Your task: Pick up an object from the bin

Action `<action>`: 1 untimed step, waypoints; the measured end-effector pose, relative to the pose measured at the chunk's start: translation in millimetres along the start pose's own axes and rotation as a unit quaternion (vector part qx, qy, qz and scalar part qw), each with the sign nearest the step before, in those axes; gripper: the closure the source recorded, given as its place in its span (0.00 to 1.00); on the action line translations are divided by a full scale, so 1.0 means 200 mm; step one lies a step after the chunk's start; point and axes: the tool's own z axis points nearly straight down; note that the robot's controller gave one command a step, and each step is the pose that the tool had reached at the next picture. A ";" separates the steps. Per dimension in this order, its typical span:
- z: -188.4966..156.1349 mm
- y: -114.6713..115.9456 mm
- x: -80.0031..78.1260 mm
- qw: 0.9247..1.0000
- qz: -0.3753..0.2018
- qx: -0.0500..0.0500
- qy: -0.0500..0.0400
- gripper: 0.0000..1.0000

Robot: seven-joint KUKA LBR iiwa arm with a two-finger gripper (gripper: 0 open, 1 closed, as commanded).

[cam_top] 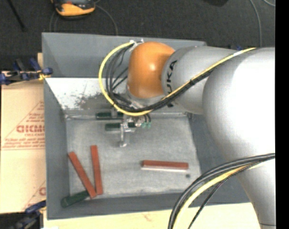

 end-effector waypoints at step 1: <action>-0.01 0.00 0.00 1.000 0.000 0.000 -0.001 1.00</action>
Offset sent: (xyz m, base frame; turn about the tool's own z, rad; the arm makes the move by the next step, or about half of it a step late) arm 0.0000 0.0000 0.0000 0.0000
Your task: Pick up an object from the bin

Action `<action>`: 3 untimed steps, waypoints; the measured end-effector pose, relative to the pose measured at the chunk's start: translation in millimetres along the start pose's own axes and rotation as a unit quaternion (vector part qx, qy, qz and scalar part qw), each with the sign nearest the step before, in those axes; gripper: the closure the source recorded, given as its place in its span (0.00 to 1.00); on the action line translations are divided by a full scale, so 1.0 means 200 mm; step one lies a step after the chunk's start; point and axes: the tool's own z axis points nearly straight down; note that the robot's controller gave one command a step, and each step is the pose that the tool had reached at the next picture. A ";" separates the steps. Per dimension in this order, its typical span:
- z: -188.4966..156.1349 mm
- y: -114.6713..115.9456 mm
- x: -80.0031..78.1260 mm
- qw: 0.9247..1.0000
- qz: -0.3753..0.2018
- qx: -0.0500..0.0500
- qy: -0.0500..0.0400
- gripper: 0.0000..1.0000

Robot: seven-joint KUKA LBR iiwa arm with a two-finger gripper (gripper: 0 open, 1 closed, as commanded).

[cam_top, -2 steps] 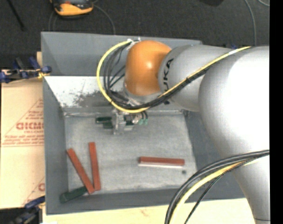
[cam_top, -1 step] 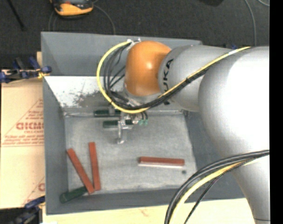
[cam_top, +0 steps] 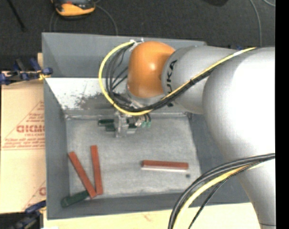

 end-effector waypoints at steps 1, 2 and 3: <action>0.01 0.00 0.00 1.000 0.000 0.000 0.001 0.00; 0.00 0.00 0.00 1.000 0.000 0.000 0.000 1.00; 0.01 0.00 0.00 1.000 0.000 0.000 0.001 0.00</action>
Offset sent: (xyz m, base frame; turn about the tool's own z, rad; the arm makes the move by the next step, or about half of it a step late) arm 0.0000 0.0000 0.0000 0.0000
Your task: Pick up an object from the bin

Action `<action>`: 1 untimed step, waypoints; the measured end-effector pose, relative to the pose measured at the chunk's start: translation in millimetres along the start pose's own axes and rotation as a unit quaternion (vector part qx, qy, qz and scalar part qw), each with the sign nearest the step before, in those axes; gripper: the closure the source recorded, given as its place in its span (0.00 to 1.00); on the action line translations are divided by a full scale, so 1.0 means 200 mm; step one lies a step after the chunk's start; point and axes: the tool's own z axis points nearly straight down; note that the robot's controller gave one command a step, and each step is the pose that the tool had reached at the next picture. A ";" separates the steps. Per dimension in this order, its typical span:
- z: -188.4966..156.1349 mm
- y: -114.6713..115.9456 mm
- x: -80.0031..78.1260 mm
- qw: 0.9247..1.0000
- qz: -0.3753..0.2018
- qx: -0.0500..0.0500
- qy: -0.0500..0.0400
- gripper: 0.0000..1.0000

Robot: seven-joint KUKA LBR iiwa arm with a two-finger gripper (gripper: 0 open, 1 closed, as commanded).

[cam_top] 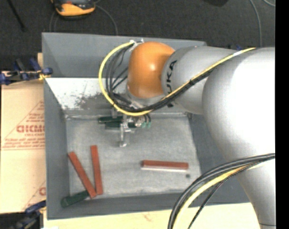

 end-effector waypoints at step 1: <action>0.00 0.00 0.00 1.000 0.000 0.000 -0.001 1.00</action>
Offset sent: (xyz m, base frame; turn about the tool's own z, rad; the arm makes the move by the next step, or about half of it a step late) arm 0.0000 0.0000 0.0000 0.0000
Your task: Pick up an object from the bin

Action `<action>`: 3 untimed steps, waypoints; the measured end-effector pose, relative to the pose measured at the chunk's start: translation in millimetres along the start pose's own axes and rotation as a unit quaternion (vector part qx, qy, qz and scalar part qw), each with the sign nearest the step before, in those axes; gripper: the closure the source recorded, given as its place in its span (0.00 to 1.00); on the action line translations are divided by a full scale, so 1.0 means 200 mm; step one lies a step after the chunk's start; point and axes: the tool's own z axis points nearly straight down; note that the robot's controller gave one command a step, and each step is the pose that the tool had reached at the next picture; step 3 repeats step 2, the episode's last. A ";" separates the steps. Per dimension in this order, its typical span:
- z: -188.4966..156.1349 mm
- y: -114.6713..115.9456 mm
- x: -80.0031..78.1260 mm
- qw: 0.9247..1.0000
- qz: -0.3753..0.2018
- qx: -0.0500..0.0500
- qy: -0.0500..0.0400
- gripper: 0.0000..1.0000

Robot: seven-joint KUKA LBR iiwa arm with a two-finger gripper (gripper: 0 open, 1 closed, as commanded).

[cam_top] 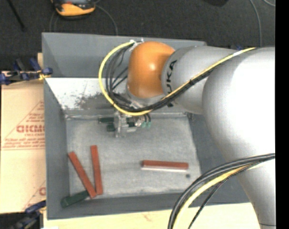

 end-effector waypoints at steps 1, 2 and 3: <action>0.00 0.00 0.00 1.000 0.000 0.000 0.001 0.00; 0.00 0.00 0.00 1.000 0.000 0.000 0.001 0.00; 0.00 0.00 0.00 1.000 0.000 0.000 0.001 0.00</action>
Offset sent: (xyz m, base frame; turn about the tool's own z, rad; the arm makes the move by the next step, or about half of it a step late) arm 0.0000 0.0000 0.0000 0.0000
